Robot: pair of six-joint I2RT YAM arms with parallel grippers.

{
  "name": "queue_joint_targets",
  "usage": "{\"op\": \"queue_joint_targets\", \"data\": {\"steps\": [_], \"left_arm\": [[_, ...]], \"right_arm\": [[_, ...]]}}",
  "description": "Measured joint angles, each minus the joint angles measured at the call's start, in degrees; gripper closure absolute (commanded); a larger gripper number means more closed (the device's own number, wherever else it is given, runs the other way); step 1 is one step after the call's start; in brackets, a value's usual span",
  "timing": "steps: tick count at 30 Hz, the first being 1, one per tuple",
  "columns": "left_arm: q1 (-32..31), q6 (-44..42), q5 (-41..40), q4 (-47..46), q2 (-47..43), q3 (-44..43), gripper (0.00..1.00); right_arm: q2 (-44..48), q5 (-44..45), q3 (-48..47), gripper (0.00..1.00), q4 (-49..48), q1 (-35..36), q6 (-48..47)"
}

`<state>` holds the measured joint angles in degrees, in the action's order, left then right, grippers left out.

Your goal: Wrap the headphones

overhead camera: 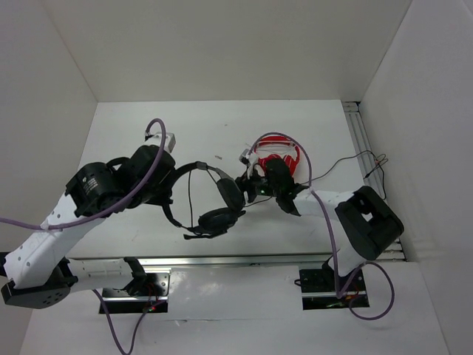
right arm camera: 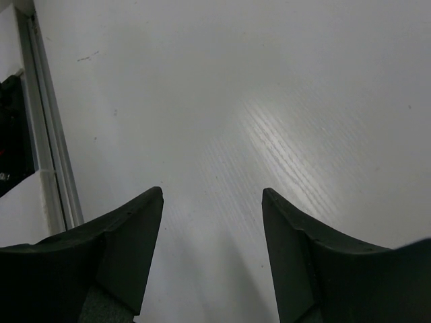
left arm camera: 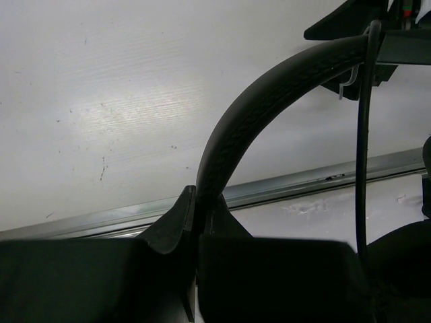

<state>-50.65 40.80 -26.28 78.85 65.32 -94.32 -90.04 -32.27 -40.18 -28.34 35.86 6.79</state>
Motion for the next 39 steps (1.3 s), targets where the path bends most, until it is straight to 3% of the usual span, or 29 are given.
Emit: {"op": "queue_joint_targets", "data": {"steps": [8,13,19,31,36,39], "left_arm": [[0.6,0.2,0.0,0.5,-0.3,1.1,1.00],[2.0,0.1,0.0,0.4,-0.3,1.4,1.00],[4.4,-0.1,1.0,-0.3,-0.3,1.4,1.00],[6.6,-1.0,3.4,-0.9,-0.3,-0.6,1.00],[7.3,-1.7,3.6,-0.8,-0.3,-1.7,1.00],[8.3,-1.8,3.8,-0.8,-0.3,-2.4,1.00]], "right_arm": [[14.9,9.6,9.5,0.26,-6.9,-3.2,7.0],[23.2,9.0,9.7,0.24,-9.1,-4.3,7.4],[23.1,1.1,9.7,0.23,-6.1,-4.1,5.7],[15.9,5.1,9.6,0.23,-4.8,-1.9,2.2],[10.3,6.8,9.6,0.42,-5.1,-1.9,1.6],[8.9,7.2,9.6,0.72,-5.6,-1.9,1.5]]}}
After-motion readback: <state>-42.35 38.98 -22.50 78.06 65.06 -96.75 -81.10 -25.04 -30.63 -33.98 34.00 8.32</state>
